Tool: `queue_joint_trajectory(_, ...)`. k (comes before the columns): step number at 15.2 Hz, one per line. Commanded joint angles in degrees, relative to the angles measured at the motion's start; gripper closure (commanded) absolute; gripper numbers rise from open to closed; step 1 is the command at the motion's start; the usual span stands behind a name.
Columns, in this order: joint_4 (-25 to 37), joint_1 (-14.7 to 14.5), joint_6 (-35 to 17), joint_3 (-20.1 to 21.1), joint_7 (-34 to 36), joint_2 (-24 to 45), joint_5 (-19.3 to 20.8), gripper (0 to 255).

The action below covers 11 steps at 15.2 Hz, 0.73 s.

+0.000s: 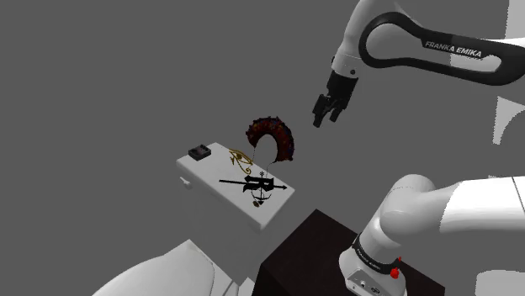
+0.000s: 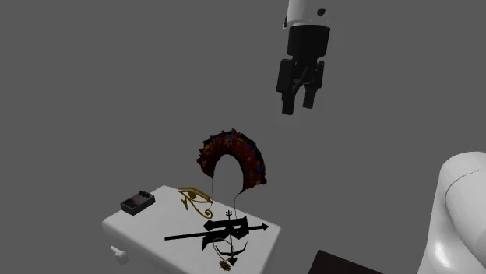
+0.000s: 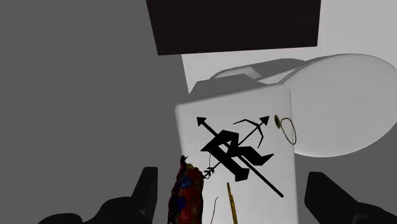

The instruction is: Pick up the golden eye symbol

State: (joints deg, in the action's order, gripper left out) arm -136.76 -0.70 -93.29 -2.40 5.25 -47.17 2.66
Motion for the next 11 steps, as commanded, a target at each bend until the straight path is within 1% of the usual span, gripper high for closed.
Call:
queue_joint_trajectory(1, 0.0, 0.0, 0.0, 0.0, 0.0, 0.0, 0.0, 0)
queue_joint_trajectory(6, -3.1, -1.0, -10.8, -0.7, -1.5, 6.8, -0.1, 0)
queue_joint_trajectory(11, -4.0, -2.0, -21.3, -1.4, -3.1, 15.4, -0.5, 0)
